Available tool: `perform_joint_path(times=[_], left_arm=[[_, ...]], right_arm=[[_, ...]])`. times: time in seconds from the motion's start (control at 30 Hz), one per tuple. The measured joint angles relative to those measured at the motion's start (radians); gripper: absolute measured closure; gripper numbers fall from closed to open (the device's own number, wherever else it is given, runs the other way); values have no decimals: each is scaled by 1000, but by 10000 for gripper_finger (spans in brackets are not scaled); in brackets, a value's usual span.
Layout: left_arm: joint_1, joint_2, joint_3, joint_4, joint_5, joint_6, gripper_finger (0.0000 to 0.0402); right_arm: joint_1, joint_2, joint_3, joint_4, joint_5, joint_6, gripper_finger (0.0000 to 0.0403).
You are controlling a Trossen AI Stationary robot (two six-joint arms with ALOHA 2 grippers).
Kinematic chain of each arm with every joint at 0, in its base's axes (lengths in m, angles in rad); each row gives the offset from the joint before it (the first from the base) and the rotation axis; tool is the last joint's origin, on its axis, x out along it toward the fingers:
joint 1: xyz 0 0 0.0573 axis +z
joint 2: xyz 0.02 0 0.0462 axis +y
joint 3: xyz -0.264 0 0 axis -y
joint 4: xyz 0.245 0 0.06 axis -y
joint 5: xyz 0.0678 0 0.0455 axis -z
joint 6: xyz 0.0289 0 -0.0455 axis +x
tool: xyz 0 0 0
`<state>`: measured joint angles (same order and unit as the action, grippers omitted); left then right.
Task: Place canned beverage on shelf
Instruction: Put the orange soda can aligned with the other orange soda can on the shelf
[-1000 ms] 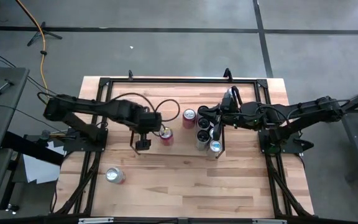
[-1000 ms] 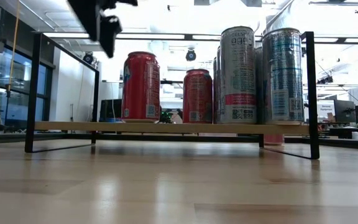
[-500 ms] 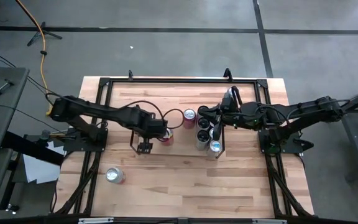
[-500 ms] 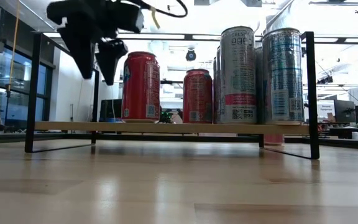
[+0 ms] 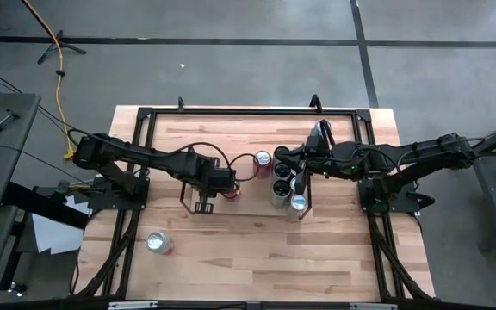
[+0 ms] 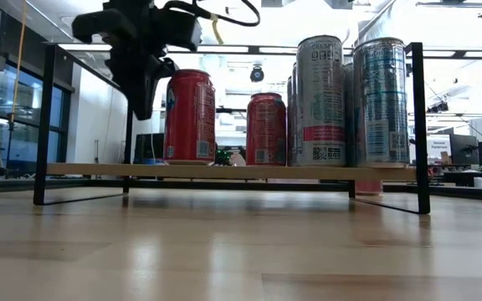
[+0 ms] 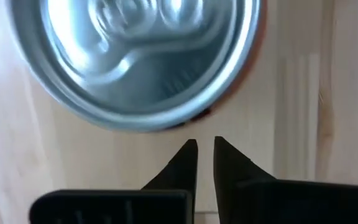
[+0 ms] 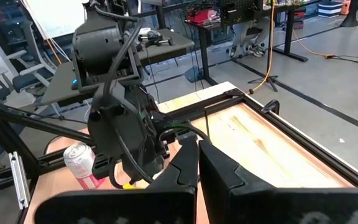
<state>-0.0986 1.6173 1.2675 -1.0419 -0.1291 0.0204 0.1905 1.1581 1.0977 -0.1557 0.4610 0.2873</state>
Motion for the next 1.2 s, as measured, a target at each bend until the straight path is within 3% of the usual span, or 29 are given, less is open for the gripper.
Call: perform_joint_path(times=[0.63, 1.2], left_arm=[[14, 1, 0, 243, -41, 10, 401], [27, 130, 0, 379, -38, 13, 401]], right_arm=[[0, 0, 0, -38, 1, 1, 402], [0, 0, 0, -51, 1, 23, 402]])
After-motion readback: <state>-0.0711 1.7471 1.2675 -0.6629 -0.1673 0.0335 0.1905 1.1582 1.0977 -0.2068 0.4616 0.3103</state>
